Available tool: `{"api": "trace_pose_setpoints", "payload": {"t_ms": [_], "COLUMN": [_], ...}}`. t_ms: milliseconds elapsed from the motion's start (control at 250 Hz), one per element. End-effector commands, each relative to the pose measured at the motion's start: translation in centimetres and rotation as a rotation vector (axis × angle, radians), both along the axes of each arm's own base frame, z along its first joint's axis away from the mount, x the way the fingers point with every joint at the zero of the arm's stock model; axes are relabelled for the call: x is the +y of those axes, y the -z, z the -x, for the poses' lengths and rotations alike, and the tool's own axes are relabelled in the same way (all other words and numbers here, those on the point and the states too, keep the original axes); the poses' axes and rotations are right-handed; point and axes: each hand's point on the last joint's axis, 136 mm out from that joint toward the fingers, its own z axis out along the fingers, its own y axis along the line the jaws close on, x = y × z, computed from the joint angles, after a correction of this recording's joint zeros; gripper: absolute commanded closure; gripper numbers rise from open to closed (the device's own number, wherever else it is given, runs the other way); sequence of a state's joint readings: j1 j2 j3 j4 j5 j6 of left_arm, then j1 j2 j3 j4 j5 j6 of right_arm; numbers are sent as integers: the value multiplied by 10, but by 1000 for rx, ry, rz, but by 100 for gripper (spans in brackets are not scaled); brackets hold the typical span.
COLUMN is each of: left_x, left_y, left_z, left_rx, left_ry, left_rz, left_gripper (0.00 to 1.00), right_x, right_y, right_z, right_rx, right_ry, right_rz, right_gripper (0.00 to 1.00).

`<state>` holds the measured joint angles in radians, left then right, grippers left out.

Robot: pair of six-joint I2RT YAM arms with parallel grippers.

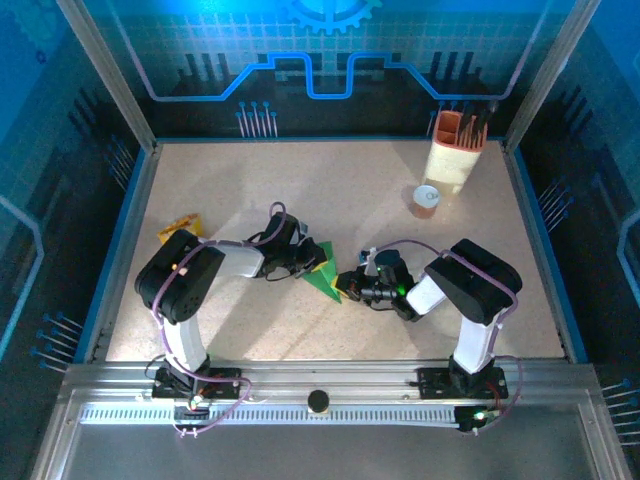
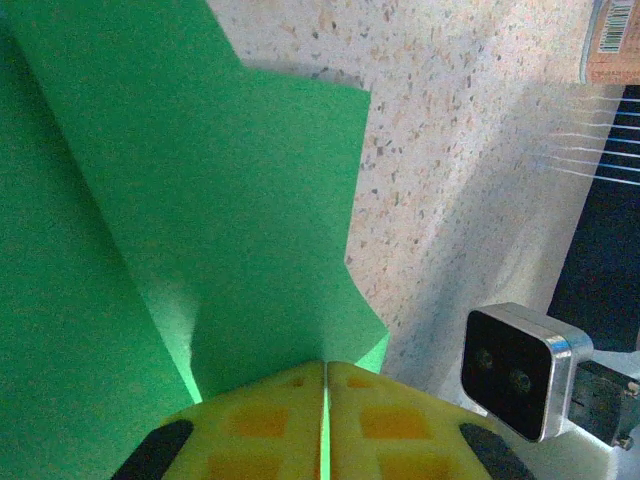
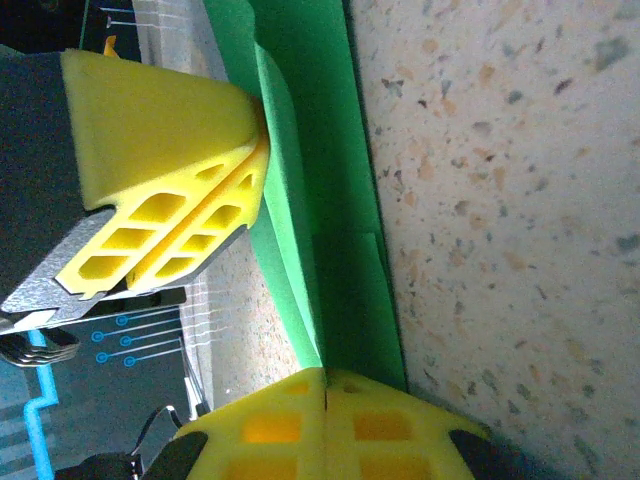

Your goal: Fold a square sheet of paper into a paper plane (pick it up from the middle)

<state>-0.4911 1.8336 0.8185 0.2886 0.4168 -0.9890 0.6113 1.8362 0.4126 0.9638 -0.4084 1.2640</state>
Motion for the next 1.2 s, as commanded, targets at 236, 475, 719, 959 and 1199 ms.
{"api": "trace_pose_setpoints", "payload": {"t_ms": [236,475,719,959,1199], "left_x": [1,1,-1,6,12], "left_y": [15,19,21,38,52], "left_z": [1,2,4,12,23], "left_rx": [41,51,57,122,160], "left_ry": [3,10,32,59,71], "left_rz": [-49,-53,-60,-130,-179], "left_gripper": [89,89,89,90,90], "right_x": [-19,-18,-18,-18,-16], "right_y": [28,28,28,24,10], "right_z": [6,7,6,5,4], "right_rx": [82,86,85,78,50], "right_ry": [33,27,27,29,15], "right_rz": [97,95,95,90,87], "right_gripper": [100,100,100,99,86]}}
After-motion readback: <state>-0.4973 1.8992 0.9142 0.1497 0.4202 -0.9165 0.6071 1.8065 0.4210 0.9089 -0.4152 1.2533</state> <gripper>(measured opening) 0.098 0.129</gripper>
